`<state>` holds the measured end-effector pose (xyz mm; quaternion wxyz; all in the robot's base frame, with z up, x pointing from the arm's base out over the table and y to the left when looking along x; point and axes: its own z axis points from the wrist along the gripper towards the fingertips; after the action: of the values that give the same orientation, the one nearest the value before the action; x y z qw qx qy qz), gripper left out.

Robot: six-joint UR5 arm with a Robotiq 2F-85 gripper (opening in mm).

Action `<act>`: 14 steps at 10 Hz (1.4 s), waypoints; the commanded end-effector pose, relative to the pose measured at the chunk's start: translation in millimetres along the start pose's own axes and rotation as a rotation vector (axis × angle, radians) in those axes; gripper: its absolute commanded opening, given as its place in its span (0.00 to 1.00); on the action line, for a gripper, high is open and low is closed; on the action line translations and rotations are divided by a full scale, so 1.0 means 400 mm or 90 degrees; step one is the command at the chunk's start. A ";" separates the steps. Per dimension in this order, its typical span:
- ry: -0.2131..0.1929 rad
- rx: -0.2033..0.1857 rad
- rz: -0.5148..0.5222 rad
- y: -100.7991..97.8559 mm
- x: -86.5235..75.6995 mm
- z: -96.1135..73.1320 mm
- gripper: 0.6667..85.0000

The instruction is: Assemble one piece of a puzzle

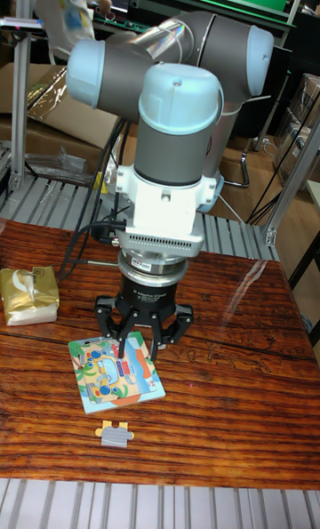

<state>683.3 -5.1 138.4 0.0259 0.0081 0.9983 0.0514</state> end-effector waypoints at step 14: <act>0.003 0.019 -0.003 -0.027 -0.010 0.052 0.52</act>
<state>699.5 -7.7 119.6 0.0467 0.0005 0.9979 0.0455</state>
